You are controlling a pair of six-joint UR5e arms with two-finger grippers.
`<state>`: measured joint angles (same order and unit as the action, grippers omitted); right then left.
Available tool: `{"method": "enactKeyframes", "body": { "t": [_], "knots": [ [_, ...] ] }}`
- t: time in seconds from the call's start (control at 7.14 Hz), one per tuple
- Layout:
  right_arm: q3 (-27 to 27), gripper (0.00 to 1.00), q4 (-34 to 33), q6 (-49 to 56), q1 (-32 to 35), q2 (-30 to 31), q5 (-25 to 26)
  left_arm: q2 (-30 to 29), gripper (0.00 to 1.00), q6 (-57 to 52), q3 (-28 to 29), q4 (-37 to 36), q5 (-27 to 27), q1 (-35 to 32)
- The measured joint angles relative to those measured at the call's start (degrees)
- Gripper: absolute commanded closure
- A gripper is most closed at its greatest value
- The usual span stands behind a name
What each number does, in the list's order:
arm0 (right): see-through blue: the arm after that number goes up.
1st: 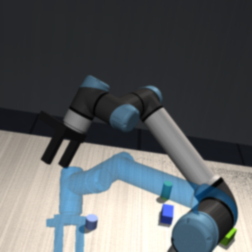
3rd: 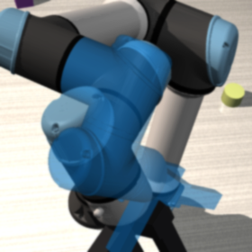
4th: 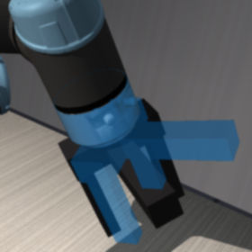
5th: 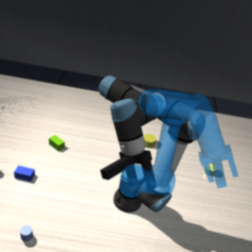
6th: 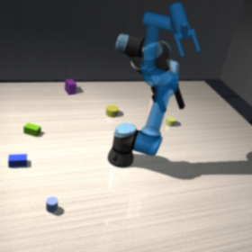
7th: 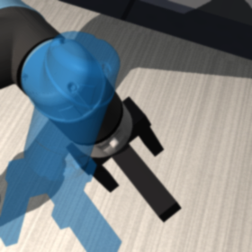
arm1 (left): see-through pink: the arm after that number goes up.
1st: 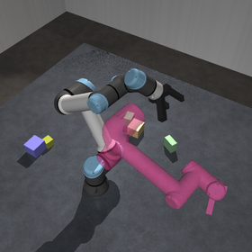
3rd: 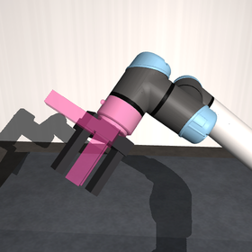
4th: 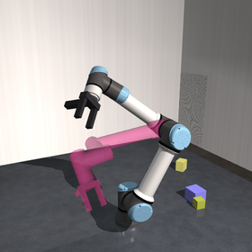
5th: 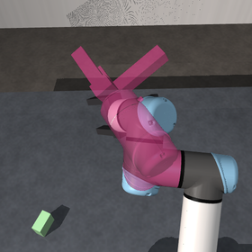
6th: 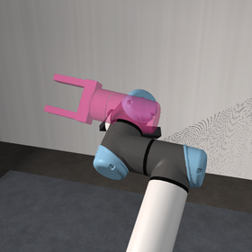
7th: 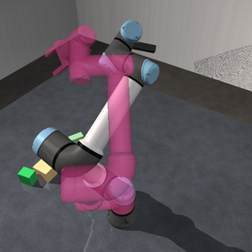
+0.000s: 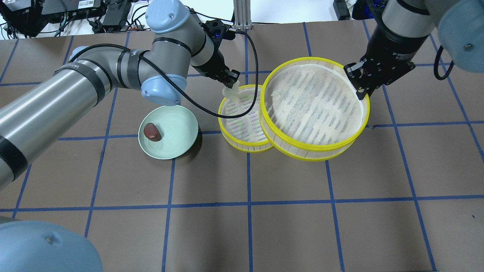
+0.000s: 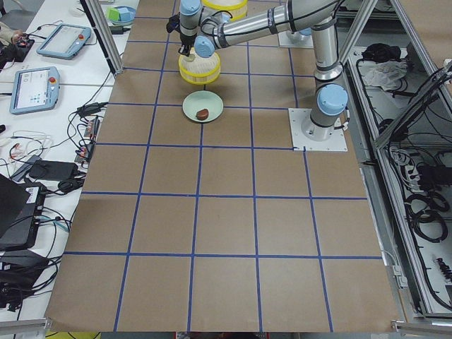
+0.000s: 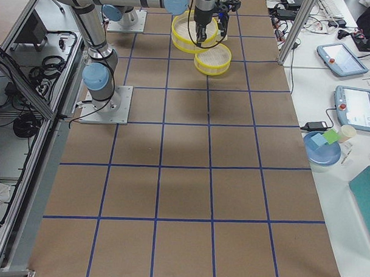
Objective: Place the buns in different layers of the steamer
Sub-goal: 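Lower the white bun into the bottom tier and open the left gripper, then restack top tier with right gripper while left returns to the bowl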
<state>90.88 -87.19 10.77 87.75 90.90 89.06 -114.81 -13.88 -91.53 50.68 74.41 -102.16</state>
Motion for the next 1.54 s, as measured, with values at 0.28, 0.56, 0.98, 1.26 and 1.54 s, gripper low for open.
{"method": "enactKeyframes", "body": {
  "t": [0.28,0.56,0.98,1.26,1.54],
  "knots": [
    [0.0,1.00,0.2,0.1,0.0,0.2,0.2,-0.2,0.00,1.9,-1.4,-0.1,-0.3,-0.9],
    [0.0,1.00,0.2,0.1,0.0,0.4,0.1,1.0,0.00,2.7,-1.9,1.5,0.1,-1.0],
    [0.0,1.00,0.1,-0.1,0.0,0.5,0.5,2.6,0.00,3.1,-1.7,4.9,9.7,-0.5],
    [0.0,1.00,-0.1,-2.7,0.0,0.0,1.1,3.2,0.00,2.2,-1.4,6.7,19.2,2.2],
    [0.0,1.00,-0.7,-9.3,0.4,-4.2,1.7,4.7,0.00,5.5,-1.5,9.4,20.4,8.7]
  ]
}}
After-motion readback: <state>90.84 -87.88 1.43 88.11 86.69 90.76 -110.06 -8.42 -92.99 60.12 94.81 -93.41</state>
